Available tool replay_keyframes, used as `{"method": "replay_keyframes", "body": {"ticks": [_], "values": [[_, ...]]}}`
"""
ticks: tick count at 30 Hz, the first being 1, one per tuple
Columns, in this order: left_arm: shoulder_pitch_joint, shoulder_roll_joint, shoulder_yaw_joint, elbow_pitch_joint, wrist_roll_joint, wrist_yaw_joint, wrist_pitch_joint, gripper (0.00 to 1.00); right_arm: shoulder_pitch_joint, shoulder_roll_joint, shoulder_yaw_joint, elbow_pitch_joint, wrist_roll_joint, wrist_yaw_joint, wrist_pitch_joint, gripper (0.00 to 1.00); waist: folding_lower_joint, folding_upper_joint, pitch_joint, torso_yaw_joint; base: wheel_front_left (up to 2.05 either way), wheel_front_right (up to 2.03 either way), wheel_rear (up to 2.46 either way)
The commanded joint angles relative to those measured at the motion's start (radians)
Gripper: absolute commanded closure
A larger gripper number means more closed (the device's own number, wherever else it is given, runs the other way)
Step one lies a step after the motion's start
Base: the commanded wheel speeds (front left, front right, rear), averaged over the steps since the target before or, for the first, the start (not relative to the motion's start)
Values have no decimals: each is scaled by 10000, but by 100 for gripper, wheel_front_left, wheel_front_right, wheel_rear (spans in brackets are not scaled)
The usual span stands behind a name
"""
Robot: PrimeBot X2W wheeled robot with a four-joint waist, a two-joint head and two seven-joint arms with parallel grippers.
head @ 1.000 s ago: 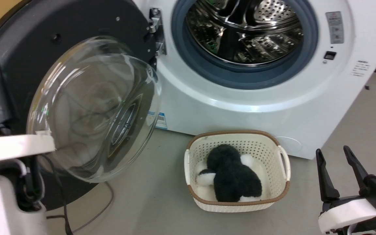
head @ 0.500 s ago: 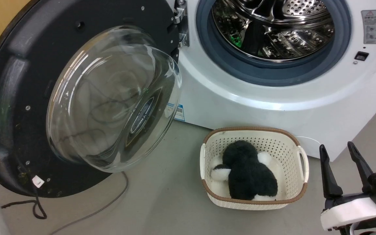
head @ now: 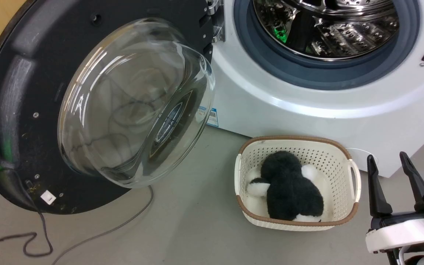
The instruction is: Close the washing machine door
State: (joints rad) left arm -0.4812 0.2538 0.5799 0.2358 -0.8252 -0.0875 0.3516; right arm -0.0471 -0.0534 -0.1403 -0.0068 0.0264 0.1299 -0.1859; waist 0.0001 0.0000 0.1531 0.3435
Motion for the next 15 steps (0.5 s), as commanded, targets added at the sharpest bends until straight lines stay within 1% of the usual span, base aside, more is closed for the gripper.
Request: {"method": "replay_keyframes", "body": {"ticks": [1,11,15], "values": [[232,60,-45,-130,-569,-86,404,100,-177,23,-31,-30,-13,6,-104,0,-1,0,66,47,0,0,0],[2031,6,-1007,-1864,-3071,-199,1963,100,-292,26,-236,-77,-4,7,-313,0,-1,0,318,365,0,0,0],[2630,8,-1619,-2511,-3709,-242,2401,100,-352,27,-287,-68,-4,7,-397,0,-1,0,374,523,0,0,0]]}}
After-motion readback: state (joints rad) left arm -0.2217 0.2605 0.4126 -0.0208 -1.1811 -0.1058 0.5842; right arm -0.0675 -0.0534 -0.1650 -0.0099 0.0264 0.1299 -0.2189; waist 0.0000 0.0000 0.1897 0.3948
